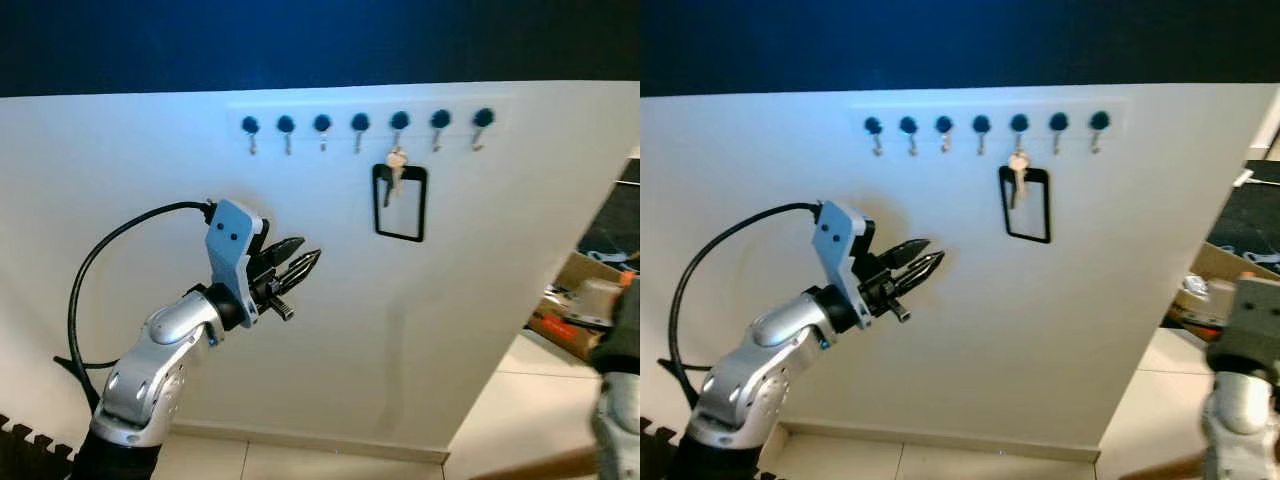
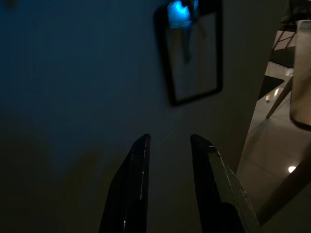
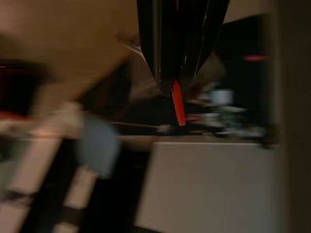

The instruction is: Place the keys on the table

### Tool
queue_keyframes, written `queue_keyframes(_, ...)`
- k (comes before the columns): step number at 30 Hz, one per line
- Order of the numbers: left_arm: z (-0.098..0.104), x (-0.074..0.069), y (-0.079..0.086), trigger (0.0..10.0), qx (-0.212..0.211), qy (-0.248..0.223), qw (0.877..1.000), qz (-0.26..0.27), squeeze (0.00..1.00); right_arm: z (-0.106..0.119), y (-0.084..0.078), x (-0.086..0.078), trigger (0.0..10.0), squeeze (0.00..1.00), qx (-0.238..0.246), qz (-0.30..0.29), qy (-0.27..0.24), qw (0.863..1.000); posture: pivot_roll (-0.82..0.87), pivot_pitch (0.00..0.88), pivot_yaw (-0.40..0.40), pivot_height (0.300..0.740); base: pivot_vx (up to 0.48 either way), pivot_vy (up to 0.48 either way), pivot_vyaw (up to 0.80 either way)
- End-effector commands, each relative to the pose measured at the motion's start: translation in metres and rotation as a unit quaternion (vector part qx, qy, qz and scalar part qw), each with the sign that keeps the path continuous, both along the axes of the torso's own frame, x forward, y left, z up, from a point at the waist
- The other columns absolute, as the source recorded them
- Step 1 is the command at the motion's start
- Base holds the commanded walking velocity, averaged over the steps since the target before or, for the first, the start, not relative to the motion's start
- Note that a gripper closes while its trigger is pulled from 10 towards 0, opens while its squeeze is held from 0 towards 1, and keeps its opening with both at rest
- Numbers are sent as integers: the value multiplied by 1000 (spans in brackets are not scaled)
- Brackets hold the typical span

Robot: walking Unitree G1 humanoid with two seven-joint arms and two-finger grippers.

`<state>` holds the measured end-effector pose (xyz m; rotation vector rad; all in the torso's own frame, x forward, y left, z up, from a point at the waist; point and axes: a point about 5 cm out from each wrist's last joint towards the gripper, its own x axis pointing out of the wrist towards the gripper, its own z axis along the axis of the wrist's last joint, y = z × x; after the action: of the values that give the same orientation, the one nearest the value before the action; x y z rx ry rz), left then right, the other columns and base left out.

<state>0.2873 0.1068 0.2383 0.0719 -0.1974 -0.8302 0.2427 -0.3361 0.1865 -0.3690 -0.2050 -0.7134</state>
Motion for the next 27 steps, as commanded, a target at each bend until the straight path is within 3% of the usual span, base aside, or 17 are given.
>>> queue_keyframes(1,-2,1,0,10000,0,1,1000,7,0,-4,-8,-5,10000,0,-6,-28,5,1000,-43,100,91,740,0,0,0)
queue_keyframes(2,-3,3,1,10000,-1,2,1000,13,0,-6,-32,-18,10000,0,-18,-94,19,995,-38,103,91,740,0,0,0)
queue_keyframes(3,-3,3,1,10000,-1,2,1000,13,0,-6,-32,-18,10000,0,-18,-94,19,995,-38,103,91,740,0,0,0)
queue_keyframes(8,-3,2,1,10000,0,3,1000,20,0,-13,-72,-48,10000,0,-24,-200,42,979,-26,114,87,740,0,0,0)
queue_keyframes(9,-3,2,1,10000,0,3,1000,20,0,-13,-72,-48,10000,0,-24,-200,42,979,-26,114,87,740,0,0,0)
queue_keyframes(10,-5,2,2,10000,4,4,1000,23,0,-23,-88,-64,10000,0,-10,-244,51,968,-22,117,86,740,0,0,0)
queue_keyframes(16,-7,3,4,10000,7,7,1000,29,0,-37,-109,-91,10000,0,21,-315,56,947,-20,115,92,740,0,0,0)
queue_keyframes(17,-7,3,4,10000,7,7,1000,29,0,-40,-111,-95,10000,424,32,-325,54,944,-21,115,94,740,0,0,0)
queue_keyframes(18,-7,3,3,10000,8,8,1000,29,0,-42,-112,-98,10000,1000,43,-329,48,942,-21,115,94,740,0,0,0)
queue_keyframes(20,-8,3,3,10000,9,7,1000,28,0,-45,-113,-101,10000,1000,58,-335,44,939,-22,115,96,740,0,0,0)
queue_keyframes(23,-8,3,2,10000,12,8,1000,26,0,-57,-115,-107,10000,1000,146,-349,-9,925,-21,113,97,740,0,0,0)
queue_keyframes(25,-9,3,2,10000,13,8,1000,26,0,-59,-117,-109,10000,980,168,-356,-30,919,-18,114,99,740,0,0,0)
queue_keyframes(26,-9,3,2,10000,14,8,1000,25,0,-58,-118,-110,10000,0,179,-363,-48,913,-17,114,99,740,0,0,0)
queue_keyframes(27,-10,3,2,10000,16,9,1000,25,0,-55,-120,-111,10000,0,178,-366,-65,911,-16,113,98,740,0,0,0)
